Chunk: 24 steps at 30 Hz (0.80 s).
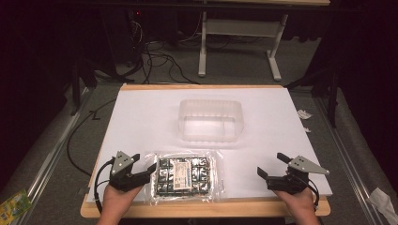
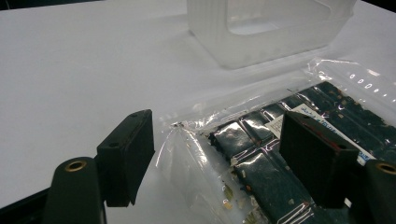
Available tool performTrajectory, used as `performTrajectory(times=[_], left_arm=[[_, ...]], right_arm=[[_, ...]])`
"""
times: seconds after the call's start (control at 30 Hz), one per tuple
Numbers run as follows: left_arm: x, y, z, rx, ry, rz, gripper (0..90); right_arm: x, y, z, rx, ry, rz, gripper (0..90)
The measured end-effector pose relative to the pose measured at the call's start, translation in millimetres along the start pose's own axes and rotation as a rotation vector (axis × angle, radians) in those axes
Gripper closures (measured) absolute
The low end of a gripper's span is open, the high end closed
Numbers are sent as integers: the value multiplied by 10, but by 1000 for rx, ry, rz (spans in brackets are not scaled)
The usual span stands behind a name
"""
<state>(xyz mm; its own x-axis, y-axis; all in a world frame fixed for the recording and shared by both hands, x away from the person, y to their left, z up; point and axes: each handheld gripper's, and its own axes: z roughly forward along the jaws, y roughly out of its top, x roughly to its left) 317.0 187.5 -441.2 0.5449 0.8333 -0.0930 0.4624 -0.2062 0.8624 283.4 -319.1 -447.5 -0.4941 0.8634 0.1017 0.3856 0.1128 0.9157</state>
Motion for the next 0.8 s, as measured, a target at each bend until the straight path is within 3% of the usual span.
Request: performTrajectory(times=[0.37, 0.5, 0.8], left_arm=[[59, -16, -20, 10, 4, -11, 275], [55, -17, -33, 10, 3, 3, 309], [44, -32, 10, 49, 5, 17, 345]], right_arm=[[-12, -5, -10, -9, -7, 46, 1], [-18, -19, -13, -14, -2, 70, 2], [64, 2, 9, -5, 8, 51, 3]])
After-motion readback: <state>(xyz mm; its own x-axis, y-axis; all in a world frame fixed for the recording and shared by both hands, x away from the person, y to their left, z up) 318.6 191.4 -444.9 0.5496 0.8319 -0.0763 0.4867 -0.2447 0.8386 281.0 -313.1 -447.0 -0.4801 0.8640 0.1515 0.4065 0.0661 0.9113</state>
